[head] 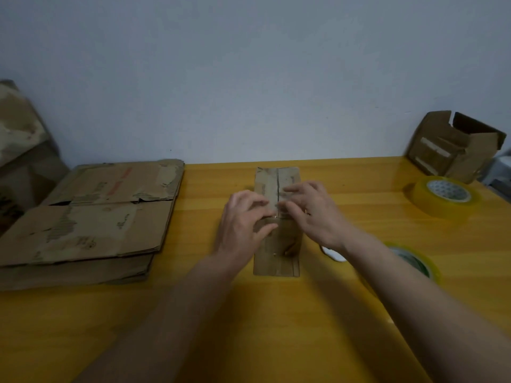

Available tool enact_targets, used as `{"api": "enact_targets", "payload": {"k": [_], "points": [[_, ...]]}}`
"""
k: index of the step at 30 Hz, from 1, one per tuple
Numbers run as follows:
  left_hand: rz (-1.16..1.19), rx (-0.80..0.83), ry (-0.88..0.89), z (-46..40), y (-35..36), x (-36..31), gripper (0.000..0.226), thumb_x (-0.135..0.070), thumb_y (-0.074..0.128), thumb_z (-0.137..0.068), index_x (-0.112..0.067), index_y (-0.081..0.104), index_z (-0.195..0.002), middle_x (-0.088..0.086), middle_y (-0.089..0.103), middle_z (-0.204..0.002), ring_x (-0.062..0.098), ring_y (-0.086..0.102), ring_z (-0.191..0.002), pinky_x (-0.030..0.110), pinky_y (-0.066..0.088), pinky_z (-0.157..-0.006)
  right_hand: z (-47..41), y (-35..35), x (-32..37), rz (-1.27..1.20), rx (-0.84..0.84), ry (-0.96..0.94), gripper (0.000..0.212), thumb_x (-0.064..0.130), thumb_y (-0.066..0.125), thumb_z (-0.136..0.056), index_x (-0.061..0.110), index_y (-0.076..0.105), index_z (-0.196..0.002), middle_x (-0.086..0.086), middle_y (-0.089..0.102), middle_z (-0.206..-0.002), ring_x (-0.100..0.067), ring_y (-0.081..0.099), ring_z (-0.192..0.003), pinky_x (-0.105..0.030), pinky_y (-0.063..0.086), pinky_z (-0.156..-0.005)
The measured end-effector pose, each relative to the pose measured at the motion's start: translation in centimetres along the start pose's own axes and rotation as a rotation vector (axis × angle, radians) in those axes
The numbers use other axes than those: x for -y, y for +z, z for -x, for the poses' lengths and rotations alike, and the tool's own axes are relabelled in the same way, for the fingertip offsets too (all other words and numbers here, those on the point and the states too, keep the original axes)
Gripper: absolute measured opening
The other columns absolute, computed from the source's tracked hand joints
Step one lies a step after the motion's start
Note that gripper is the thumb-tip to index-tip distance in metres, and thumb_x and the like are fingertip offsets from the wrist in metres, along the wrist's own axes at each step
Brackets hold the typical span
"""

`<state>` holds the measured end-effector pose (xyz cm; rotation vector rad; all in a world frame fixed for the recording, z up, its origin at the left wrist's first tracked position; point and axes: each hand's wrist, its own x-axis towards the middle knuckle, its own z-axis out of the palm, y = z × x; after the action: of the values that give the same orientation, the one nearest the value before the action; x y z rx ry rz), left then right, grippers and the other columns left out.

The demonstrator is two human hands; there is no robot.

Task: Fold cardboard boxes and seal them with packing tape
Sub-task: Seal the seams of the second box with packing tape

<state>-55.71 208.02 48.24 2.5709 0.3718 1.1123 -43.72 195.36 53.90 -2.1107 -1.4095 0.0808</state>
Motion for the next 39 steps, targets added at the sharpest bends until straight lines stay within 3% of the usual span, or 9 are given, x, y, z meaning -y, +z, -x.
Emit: {"api": "enact_targets", "payload": {"k": [3, 8, 12, 16, 18, 20, 25, 34, 39], "points": [[0.073, -0.027, 0.043, 1.0, 1.0, -0.3, 0.029, -0.009, 0.072, -0.084, -0.007, 0.07, -0.113, 0.006, 0.065, -0.109, 0.015, 0.052, -0.106, 0.024, 0.047, -0.09, 0.7, -0.1, 1.0, -0.044, 0.146, -0.012, 0.038, 0.02, 0.032, -0.103, 0.014, 0.05, -0.136, -0.007, 0.053, -0.134, -0.02, 0.043, -0.123, -0.032, 0.035, -0.104], [0.122, -0.06, 0.039, 0.0, 1.6, -0.5, 0.018, -0.014, 0.067, -0.084, -0.004, 0.074, -0.098, 0.007, 0.068, -0.094, 0.015, 0.052, -0.094, 0.005, 0.036, -0.087, -1.6, -0.4, 0.1, 0.153, 0.288, 0.014, 0.041, 0.021, 0.028, -0.102, 0.017, 0.045, -0.139, -0.007, 0.047, -0.143, -0.023, 0.042, -0.128, -0.035, 0.035, -0.105], [0.184, -0.039, 0.064, 0.2, 1.9, -0.2, 0.025, -0.019, 0.06, -0.089, -0.001, 0.074, -0.098, 0.009, 0.073, -0.103, 0.013, 0.062, -0.104, 0.021, 0.037, -0.108, -4.3, 0.0, -0.5, 0.284, 0.303, 0.029, 0.036, 0.022, 0.03, -0.1, 0.01, 0.052, -0.126, -0.011, 0.053, -0.136, -0.027, 0.048, -0.12, -0.039, 0.039, -0.097], [0.204, -0.067, 0.066, 0.1, 2.3, 0.2, 0.019, -0.012, 0.064, -0.086, -0.001, 0.074, -0.098, 0.01, 0.073, -0.102, 0.012, 0.063, -0.103, 0.025, 0.036, -0.11, -6.5, 0.9, -1.5, 0.353, 0.291, 0.028, 0.03, 0.025, 0.03, -0.098, 0.014, 0.052, -0.116, -0.011, 0.056, -0.128, -0.027, 0.049, -0.113, -0.034, 0.038, -0.081], [0.227, -0.072, 0.074, 0.0, 2.3, 0.2, 0.023, -0.015, 0.061, -0.087, 0.0, 0.074, -0.097, 0.011, 0.073, -0.101, 0.01, 0.062, -0.102, 0.021, 0.035, -0.111, -7.3, 1.1, -1.8, 0.38, 0.302, 0.027, 0.037, 0.027, 0.028, -0.1, 0.016, 0.047, -0.129, -0.009, 0.046, -0.142, -0.025, 0.043, -0.127, -0.036, 0.038, -0.093], [0.239, -0.072, 0.075, 0.0, 2.2, 0.2, 0.024, -0.016, 0.06, -0.087, 0.0, 0.074, -0.097, 0.01, 0.073, -0.101, 0.01, 0.063, -0.101, 0.023, 0.036, -0.111, -7.8, 1.2, -2.0, 0.42, 0.347, 0.015, 0.048, 0.028, 0.025, -0.102, 0.015, 0.03, -0.148, -0.003, 0.024, -0.157, -0.019, 0.021, -0.144, -0.034, 0.021, -0.114], [0.236, -0.091, 0.084, 0.0, 2.3, 0.2, 0.022, -0.017, 0.061, -0.087, -0.001, 0.075, -0.093, 0.009, 0.074, -0.098, 0.009, 0.064, -0.099, 0.029, 0.041, -0.108, -9.1, 1.8, -2.6, 0.483, 0.365, -0.001, 0.052, 0.032, 0.017, -0.104, 0.016, 0.01, -0.154, -0.001, 0.004, -0.161, -0.015, 0.002, -0.148, -0.031, 0.001, -0.118], [0.283, -0.143, 0.076, -0.3, 2.7, 0.4, 0.019, -0.022, 0.069, -0.082, -0.003, 0.076, -0.08, 0.006, 0.074, -0.086, 0.009, 0.066, -0.088, 0.027, 0.046, -0.099, -12.5, 2.5, -4.2, 0.233, 0.142, 0.089, 0.037, 0.025, 0.035, -0.103, 0.019, 0.053, -0.134, -0.007, 0.053, -0.137, -0.027, 0.045, -0.125, -0.033, 0.036, -0.096], [0.154, -0.085, 0.135, 0.0, 3.2, 0.8, 0.028, -0.031, 0.068, -0.081, -0.013, 0.076, -0.101, 0.001, 0.063, -0.085, 0.013, 0.053, -0.083, 0.024, 0.042, -0.078, -13.0, 2.3, -5.2, 0.013, 0.119, 0.175, 0.028, 0.032, 0.049, -0.099, 0.016, 0.072, -0.101, -0.007, 0.069, -0.11, -0.022, 0.059, -0.097, -0.031, 0.043, -0.076]]}}
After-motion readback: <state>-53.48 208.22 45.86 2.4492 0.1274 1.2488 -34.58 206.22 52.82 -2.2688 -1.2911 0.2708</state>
